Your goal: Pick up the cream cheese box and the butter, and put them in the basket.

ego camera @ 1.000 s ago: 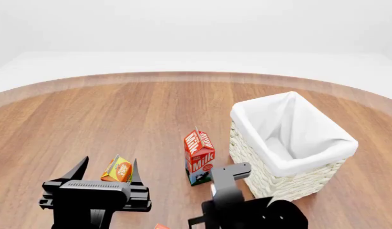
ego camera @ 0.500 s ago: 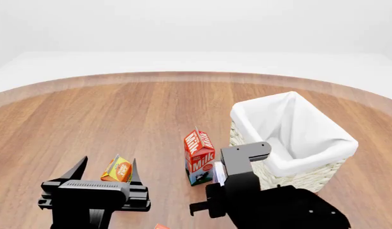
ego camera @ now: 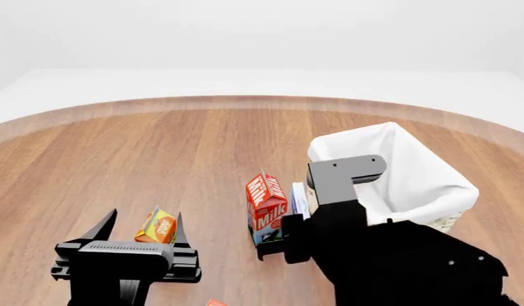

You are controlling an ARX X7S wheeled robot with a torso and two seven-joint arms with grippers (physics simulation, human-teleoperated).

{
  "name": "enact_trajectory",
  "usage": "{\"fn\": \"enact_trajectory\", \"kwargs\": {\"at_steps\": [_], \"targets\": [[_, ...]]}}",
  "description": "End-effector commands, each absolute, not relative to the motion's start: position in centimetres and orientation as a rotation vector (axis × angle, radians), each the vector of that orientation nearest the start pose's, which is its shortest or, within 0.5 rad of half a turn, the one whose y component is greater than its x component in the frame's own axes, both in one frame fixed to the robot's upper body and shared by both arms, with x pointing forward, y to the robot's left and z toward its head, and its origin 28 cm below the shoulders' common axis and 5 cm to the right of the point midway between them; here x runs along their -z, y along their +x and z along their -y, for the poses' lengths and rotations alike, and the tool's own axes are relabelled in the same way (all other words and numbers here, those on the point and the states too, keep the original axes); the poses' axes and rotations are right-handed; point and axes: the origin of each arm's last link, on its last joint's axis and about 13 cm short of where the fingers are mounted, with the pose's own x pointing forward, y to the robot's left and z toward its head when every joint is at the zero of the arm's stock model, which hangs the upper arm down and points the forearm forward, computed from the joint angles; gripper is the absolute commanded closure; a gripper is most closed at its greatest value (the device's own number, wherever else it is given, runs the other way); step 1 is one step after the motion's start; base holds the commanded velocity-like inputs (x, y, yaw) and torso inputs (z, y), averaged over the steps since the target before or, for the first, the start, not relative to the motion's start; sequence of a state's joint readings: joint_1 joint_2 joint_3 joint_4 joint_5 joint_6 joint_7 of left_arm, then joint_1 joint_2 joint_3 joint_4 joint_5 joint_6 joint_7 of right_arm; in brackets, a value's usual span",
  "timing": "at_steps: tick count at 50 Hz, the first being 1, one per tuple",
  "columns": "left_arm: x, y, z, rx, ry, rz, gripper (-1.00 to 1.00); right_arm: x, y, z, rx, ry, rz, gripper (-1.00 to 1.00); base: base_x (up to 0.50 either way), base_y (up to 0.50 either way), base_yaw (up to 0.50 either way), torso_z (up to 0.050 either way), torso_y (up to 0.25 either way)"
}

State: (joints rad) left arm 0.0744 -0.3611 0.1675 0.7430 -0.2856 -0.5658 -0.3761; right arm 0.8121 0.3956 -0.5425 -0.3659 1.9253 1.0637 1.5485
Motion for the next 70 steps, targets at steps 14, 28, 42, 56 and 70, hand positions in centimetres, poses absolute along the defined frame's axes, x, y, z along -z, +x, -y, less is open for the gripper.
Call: {"fn": "enact_trajectory", "kwargs": {"at_steps": [14,28,42,56,70], "targets": [[-10.9,16.7,-21.6,-0.008,0.093,0.037,-1.00,-24.6,21.6,4.1,-0.142,-0.080,-0.555,1.00,0.00,0.00,0.00,0.000,0.000],[-10.9,16.7,-21.6,-0.008,0.092,0.038,-1.00,-25.9,22.8,4.2,-0.124,-0.068,-0.542,1.00,0.00,0.00,0.00,0.000,0.001],[-10.8,16.7,-21.6,-0.007,0.093,0.037,-1.00,-27.8,23.8,4.6,-0.097,-0.064,-0.507,1.00,0.00,0.00,0.00,0.000,0.001],[-10.9,16.7,-21.6,-0.012,0.092,0.040,-1.00,-28.8,26.0,6.2,-0.022,-0.026,-0.505,1.00,0.00,0.00,0.00,0.000,0.001],[-11.0,16.7,-21.6,-0.013,0.090,0.042,-1.00,-29.7,27.9,8.2,0.073,-0.008,-0.497,1.00,0.00,0.00,0.00,0.000,0.000]]}}
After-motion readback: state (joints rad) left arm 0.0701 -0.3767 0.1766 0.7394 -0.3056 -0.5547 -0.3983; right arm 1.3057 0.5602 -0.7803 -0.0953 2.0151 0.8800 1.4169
